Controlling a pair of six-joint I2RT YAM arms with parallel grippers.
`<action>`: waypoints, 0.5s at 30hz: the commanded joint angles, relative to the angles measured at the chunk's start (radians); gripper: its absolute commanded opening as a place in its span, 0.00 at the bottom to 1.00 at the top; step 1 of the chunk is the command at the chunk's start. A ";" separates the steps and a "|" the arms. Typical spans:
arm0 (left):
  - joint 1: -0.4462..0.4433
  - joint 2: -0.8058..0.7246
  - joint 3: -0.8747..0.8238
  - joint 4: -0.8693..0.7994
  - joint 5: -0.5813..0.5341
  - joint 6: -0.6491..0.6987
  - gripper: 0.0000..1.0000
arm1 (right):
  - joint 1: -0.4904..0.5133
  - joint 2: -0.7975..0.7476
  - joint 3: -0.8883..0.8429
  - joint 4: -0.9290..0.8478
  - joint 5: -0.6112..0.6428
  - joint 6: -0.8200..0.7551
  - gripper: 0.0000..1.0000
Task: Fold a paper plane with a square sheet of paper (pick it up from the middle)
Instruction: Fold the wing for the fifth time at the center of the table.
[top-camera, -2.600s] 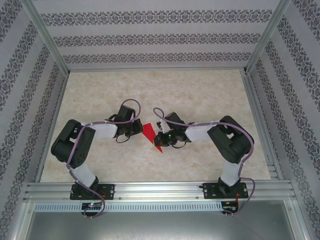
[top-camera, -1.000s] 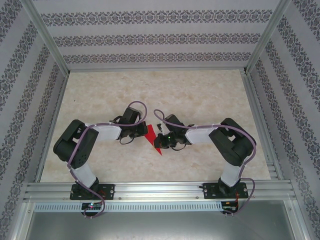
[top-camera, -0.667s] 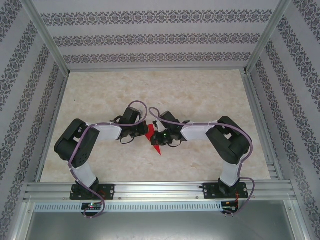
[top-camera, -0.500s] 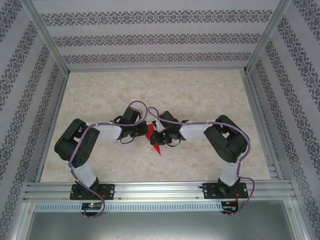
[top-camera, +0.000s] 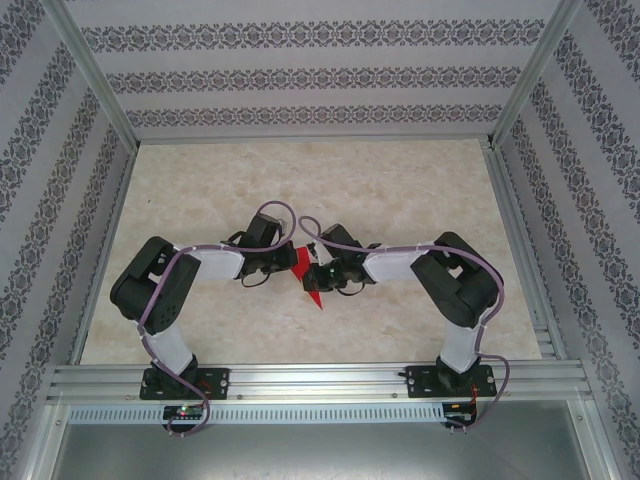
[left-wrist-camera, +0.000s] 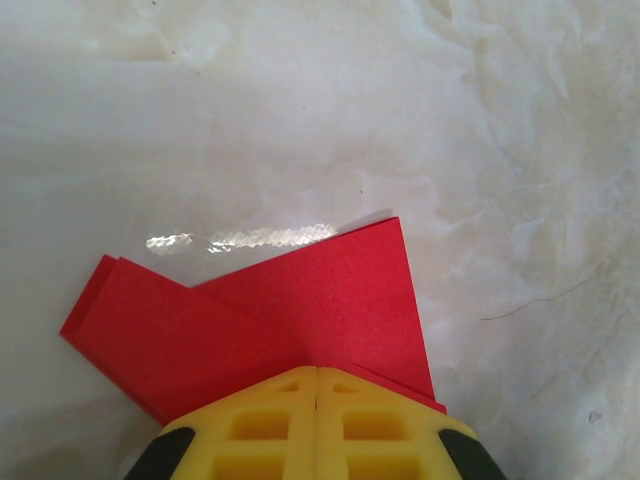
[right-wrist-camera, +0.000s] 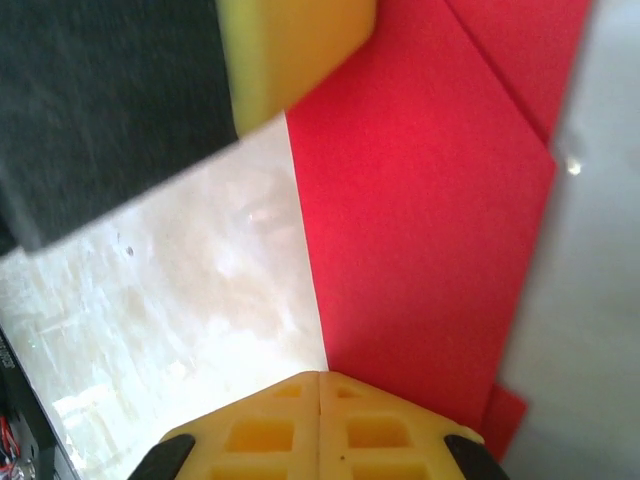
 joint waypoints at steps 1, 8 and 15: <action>-0.002 0.064 -0.011 -0.102 -0.092 0.003 0.00 | 0.020 -0.049 -0.105 -0.082 -0.013 -0.026 0.05; -0.002 0.075 -0.002 -0.104 -0.086 0.005 0.00 | 0.036 -0.154 -0.250 -0.099 -0.011 -0.015 0.06; -0.002 0.030 0.039 -0.129 -0.051 0.009 0.05 | 0.019 -0.295 -0.259 -0.115 0.035 -0.004 0.08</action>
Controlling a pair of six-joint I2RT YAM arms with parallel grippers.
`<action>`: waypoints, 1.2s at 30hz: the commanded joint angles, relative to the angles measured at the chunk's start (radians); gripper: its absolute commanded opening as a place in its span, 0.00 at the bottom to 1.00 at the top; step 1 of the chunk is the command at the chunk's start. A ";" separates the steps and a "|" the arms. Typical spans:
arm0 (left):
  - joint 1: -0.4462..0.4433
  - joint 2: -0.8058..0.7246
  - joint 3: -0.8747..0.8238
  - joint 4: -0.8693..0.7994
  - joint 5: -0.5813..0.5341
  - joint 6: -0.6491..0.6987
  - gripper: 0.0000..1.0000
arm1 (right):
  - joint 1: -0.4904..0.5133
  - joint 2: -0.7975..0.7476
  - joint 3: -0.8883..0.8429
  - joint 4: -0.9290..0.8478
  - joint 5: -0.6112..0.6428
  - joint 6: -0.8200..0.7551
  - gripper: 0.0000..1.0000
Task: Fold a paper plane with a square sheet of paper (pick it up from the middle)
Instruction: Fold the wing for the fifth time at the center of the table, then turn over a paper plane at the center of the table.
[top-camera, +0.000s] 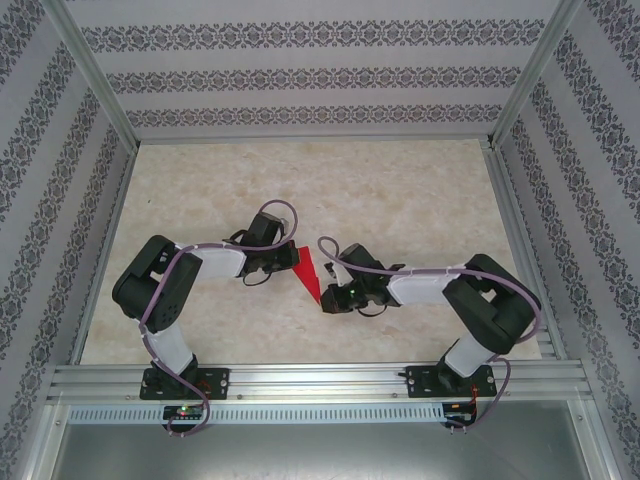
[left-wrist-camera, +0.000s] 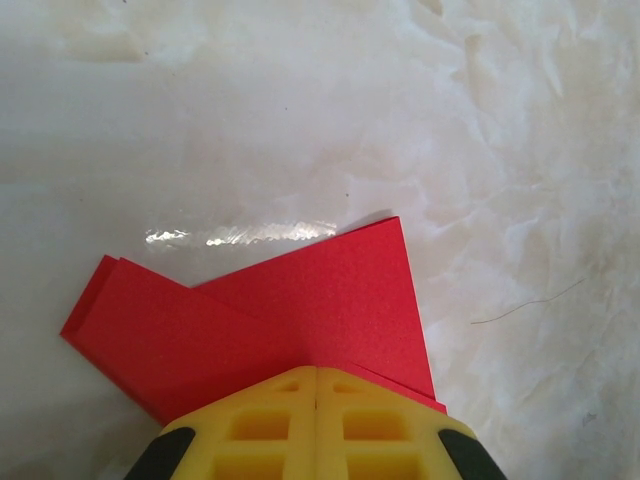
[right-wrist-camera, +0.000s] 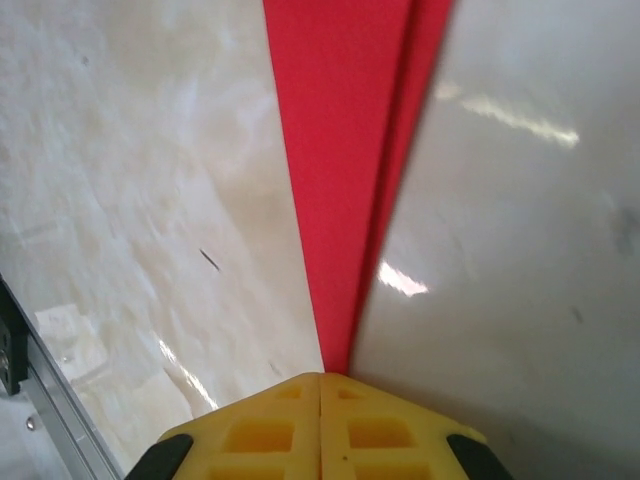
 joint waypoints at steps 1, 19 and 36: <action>0.000 0.005 0.024 -0.116 -0.052 0.009 0.07 | -0.012 -0.091 -0.001 -0.100 0.046 0.001 0.10; -0.159 -0.118 0.408 -0.794 -0.388 -0.087 0.61 | -0.354 -0.242 0.081 -0.134 0.275 -0.060 0.84; -0.325 0.269 0.747 -1.069 -0.580 -0.167 0.58 | -0.423 -0.213 0.023 -0.067 0.248 -0.005 0.92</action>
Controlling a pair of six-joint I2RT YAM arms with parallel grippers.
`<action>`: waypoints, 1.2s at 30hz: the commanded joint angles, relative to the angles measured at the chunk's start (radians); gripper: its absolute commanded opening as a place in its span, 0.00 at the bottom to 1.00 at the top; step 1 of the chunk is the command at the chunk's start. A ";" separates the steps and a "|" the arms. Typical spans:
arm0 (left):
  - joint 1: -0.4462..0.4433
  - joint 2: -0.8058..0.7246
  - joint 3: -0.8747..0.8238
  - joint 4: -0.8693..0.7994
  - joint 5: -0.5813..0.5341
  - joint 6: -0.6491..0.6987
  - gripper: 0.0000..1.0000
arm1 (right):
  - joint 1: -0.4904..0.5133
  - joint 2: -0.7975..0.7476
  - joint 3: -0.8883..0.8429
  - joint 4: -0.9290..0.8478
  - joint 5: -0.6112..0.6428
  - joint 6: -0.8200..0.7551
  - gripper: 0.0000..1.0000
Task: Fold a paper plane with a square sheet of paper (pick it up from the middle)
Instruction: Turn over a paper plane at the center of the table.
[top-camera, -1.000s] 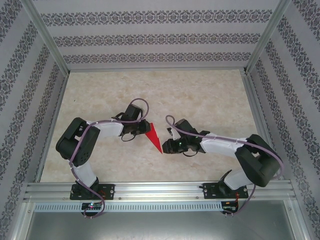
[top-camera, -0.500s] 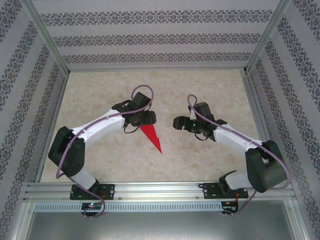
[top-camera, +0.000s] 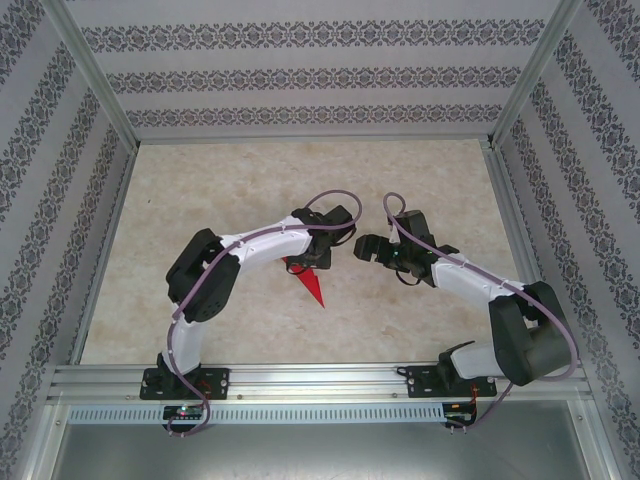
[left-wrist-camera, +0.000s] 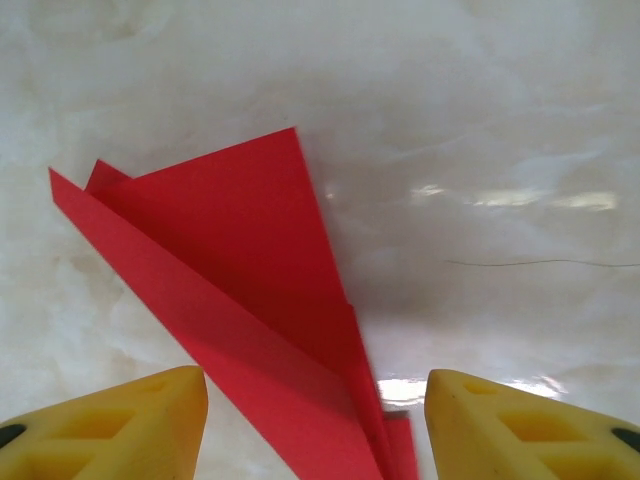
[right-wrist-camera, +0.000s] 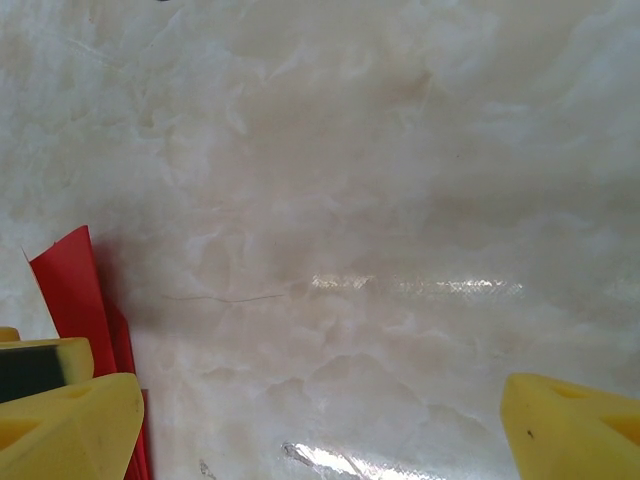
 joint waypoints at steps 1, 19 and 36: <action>-0.005 0.008 0.033 -0.075 -0.032 -0.028 0.57 | -0.013 0.008 -0.002 0.027 -0.007 0.011 0.92; -0.005 -0.025 -0.011 -0.070 -0.050 -0.080 0.25 | -0.019 0.019 0.002 0.022 -0.015 0.017 0.90; 0.011 -0.397 -0.221 0.326 0.041 0.085 0.00 | -0.062 -0.034 -0.019 0.025 0.007 0.061 0.88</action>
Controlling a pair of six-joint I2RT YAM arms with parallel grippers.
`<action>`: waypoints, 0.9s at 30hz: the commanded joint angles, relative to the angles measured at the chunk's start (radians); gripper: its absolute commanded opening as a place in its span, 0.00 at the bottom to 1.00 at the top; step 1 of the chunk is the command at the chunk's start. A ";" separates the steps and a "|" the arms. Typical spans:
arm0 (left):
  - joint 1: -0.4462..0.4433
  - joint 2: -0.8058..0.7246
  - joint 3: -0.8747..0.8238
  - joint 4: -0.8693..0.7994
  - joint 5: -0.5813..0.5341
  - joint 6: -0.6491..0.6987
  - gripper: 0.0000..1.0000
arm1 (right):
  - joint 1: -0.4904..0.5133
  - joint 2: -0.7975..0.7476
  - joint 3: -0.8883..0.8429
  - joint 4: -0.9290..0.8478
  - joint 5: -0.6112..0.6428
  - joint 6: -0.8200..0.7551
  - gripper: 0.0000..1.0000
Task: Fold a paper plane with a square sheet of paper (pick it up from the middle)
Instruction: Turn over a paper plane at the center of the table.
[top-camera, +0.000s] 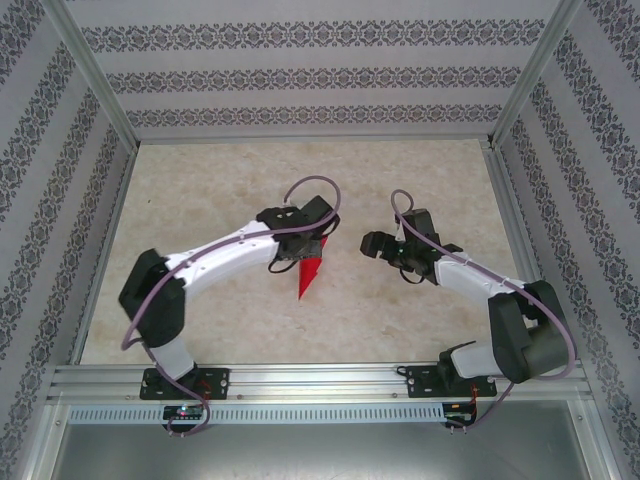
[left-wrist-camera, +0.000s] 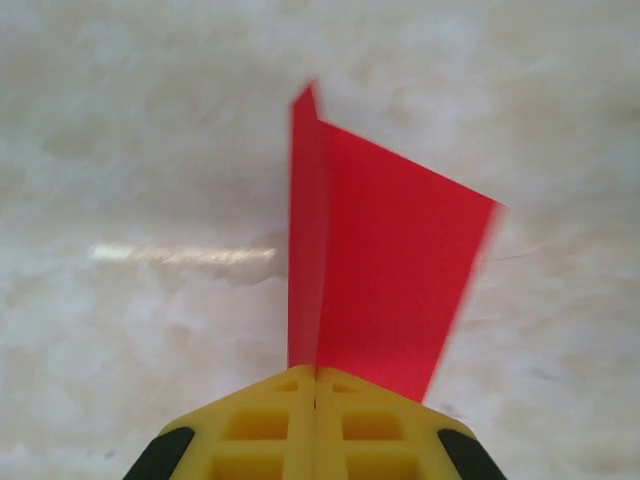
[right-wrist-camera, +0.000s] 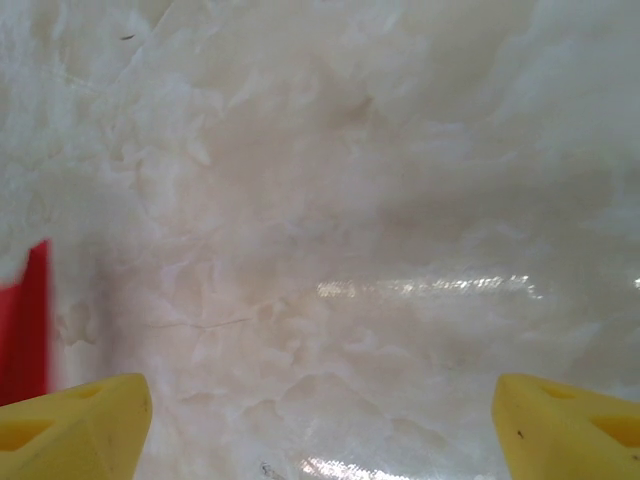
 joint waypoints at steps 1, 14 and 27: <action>0.013 -0.086 -0.095 0.242 0.071 0.086 0.00 | -0.014 -0.050 -0.026 0.043 -0.010 0.038 0.87; 0.047 -0.061 -0.392 0.834 0.337 0.003 0.00 | 0.092 -0.212 -0.077 0.067 -0.096 0.098 0.72; 0.090 0.022 -0.608 1.166 0.394 -0.132 0.00 | 0.257 -0.010 -0.011 0.121 -0.087 0.153 0.40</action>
